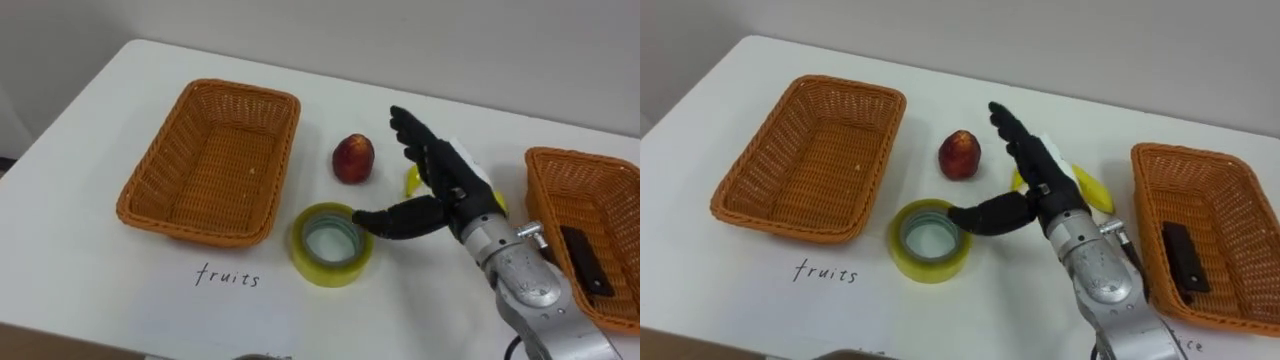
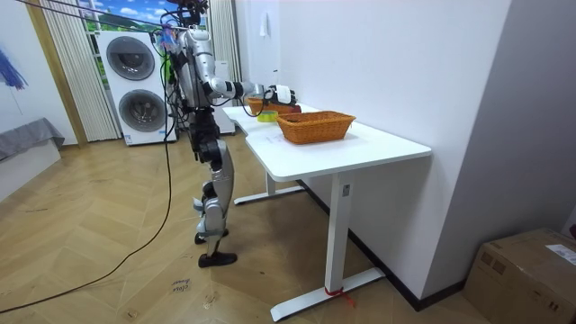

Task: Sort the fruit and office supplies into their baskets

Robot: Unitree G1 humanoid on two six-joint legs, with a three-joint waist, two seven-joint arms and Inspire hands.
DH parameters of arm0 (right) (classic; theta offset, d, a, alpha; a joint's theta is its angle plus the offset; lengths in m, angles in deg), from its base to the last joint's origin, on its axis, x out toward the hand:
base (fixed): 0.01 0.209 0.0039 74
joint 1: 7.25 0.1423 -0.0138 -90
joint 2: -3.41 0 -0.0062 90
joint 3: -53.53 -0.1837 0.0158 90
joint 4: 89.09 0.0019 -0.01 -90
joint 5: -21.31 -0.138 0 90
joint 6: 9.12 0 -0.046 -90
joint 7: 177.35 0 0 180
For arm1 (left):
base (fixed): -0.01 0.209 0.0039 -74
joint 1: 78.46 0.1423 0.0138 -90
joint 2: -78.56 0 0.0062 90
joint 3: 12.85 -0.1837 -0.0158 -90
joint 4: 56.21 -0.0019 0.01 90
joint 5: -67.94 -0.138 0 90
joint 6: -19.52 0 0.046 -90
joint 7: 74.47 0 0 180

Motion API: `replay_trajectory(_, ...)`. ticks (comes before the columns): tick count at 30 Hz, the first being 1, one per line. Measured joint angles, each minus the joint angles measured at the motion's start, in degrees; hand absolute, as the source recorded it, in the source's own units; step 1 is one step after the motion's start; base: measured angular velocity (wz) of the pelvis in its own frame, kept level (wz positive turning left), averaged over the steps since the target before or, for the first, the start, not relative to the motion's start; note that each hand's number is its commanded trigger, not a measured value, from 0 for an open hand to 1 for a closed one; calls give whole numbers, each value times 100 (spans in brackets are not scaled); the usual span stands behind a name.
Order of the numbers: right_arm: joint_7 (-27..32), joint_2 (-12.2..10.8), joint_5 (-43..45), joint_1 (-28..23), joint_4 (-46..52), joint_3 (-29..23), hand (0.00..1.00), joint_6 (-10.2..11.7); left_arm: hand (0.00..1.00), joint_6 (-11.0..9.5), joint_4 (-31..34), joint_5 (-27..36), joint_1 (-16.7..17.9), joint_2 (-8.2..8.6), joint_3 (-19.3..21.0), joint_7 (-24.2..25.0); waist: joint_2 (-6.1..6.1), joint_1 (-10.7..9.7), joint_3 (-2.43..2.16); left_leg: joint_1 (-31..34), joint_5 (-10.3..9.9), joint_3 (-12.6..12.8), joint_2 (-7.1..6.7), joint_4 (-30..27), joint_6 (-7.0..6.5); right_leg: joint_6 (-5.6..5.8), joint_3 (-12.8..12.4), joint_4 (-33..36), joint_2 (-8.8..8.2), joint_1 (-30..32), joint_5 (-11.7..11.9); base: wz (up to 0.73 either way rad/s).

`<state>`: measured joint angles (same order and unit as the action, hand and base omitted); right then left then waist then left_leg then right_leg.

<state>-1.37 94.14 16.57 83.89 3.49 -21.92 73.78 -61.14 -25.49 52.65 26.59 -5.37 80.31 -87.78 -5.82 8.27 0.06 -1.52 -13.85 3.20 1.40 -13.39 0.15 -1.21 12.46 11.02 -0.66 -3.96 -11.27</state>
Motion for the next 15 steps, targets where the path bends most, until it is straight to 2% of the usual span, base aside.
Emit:
replay_trajectory(7, -298, -33, 0, 4, -108, 11, 0, -15, 0, -6, 29, 0, -11, -1, 0, 4, 0, 29, -1, -1, 1, -1, -2, -20, 0, 1, -3, -13, 0, -1, 1, 0)
replay_trajectory(15, -365, -52, 21, 3, -171, 12, 0, -47, 0, -1, 34, -15, -63, -1, 3, 3, -1, 44, -2, 1, 1, -3, -1, 41, 0, 1, 2, -18, 3, 11, 1, 0)
